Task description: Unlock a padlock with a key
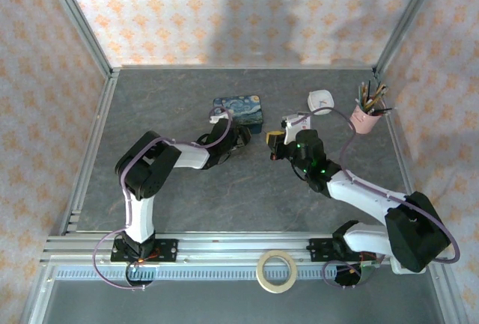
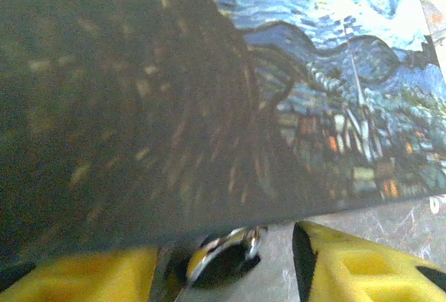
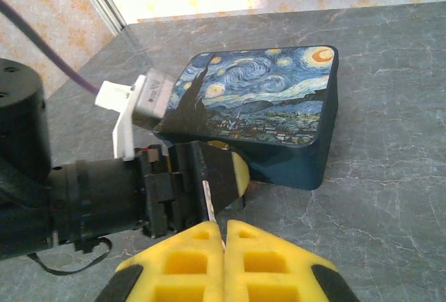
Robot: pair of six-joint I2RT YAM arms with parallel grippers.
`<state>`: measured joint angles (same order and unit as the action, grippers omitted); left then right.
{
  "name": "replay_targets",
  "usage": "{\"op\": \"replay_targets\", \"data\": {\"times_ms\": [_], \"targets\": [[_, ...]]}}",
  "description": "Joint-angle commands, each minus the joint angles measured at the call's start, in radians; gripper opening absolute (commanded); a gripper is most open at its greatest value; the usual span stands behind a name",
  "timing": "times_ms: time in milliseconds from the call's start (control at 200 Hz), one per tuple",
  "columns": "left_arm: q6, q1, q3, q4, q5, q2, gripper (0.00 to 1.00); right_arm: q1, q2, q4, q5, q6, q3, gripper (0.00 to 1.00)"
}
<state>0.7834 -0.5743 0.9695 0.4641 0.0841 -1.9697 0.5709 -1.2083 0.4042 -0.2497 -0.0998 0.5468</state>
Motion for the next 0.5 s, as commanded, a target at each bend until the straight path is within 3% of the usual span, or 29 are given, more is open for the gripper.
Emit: {"op": "replay_targets", "data": {"times_ms": [0, 375, 495], "targets": [[-0.005, -0.001, 0.036, -0.032, -0.027, -0.063, 0.49, -0.008, 0.023, 0.021, 0.03, 0.015, -0.008, 0.0], [0.054, 0.024, -0.011, 0.066, 0.041, -0.075, 0.1, -0.018, -0.003, 0.043, 0.034, -0.002, -0.022, 0.0], [0.097, 0.04, -0.055, 0.128, 0.09, -0.037, 0.05, -0.023, -0.01, 0.061, 0.029, -0.025, -0.038, 0.0]]}}
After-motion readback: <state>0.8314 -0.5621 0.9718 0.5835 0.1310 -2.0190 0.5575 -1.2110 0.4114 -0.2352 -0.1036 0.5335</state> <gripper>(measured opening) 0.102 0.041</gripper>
